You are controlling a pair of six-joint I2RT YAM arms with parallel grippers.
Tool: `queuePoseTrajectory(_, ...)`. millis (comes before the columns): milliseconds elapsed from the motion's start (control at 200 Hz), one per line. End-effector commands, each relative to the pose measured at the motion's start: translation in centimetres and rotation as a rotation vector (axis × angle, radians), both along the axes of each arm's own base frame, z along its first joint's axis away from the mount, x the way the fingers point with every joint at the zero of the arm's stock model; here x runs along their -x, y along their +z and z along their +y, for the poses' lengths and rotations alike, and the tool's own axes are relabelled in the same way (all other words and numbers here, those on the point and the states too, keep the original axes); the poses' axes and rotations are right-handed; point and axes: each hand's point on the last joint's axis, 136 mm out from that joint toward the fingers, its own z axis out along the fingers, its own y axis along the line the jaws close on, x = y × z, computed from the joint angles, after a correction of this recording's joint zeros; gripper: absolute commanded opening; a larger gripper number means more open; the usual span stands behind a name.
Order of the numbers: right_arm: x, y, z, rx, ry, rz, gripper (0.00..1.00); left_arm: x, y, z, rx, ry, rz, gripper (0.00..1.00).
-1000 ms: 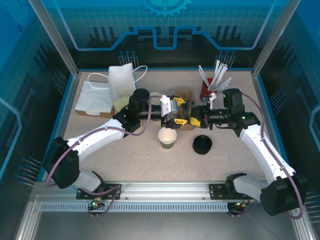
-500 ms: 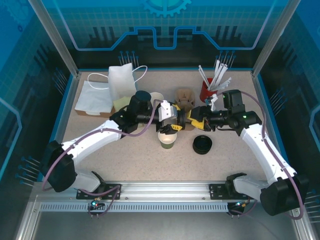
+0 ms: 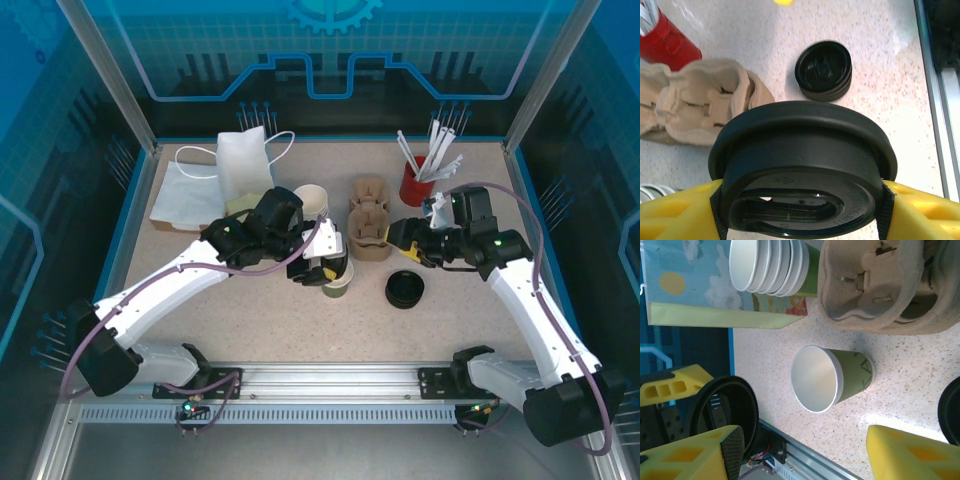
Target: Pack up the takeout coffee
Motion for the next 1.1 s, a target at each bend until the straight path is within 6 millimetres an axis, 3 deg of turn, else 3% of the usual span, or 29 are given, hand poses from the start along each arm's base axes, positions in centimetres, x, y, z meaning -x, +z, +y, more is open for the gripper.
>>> queuePoseTrajectory(0, 0.5, -1.7, -1.5, 0.094, -0.030, 0.025, 0.68, 0.5, -2.0, 1.8, -0.209, 0.007, 0.016, 0.71)
queuePoseTrajectory(470, 2.0, -4.1, -5.9, 0.195, -0.133, 0.065, 0.68, -0.5, -6.0, 1.0, -0.563, -0.063, 0.035, 0.70)
queuePoseTrajectory(1091, 2.2, -4.4, -6.7, 0.164, -0.157, 0.064, 0.67, -1.5, -7.4, -0.3, -0.664, -0.118, 0.039, 0.70)
